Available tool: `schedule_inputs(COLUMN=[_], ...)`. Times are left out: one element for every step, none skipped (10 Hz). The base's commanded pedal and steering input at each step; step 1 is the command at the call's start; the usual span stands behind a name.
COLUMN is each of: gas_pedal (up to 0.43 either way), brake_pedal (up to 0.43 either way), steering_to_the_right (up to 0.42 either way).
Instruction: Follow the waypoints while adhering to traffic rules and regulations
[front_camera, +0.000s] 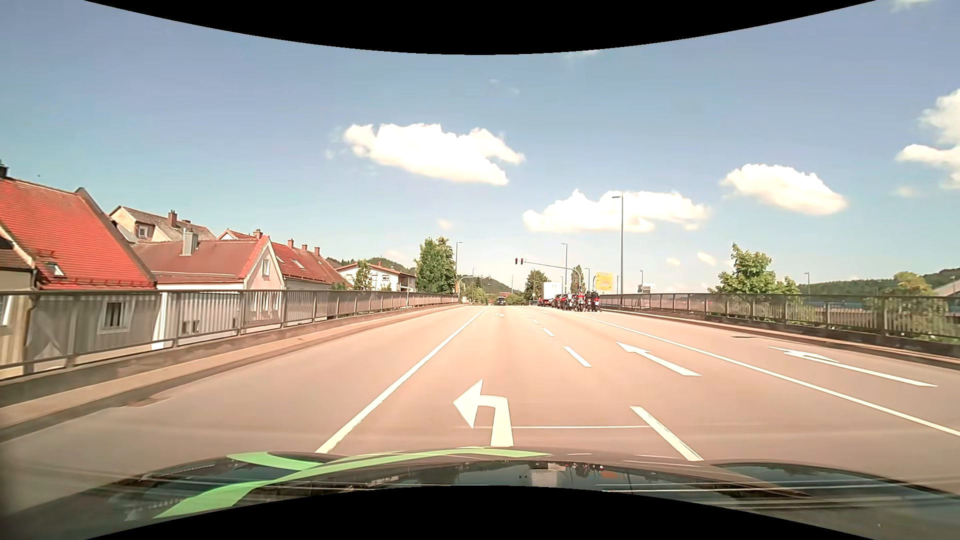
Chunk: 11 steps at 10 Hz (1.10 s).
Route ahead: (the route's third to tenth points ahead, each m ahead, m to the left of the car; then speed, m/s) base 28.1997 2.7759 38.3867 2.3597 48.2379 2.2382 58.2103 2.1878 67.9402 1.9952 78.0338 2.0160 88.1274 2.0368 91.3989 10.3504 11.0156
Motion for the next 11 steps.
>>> schedule_inputs(gas_pedal=[0.000, 0.000, 0.039, 0.079, 0.087, 0.098, 0.110, 0.118, 0.118, 0.118, 0.098], brake_pedal=[0.000, 0.000, 0.000, 0.000, 0.000, 0.000, 0.000, 0.000, 0.000, 0.000, 0.000], steering_to_the_right=[-0.003, -0.003, -0.003, -0.003, -0.003, -0.003, -0.003, -0.003, -0.003, -0.003, -0.003])
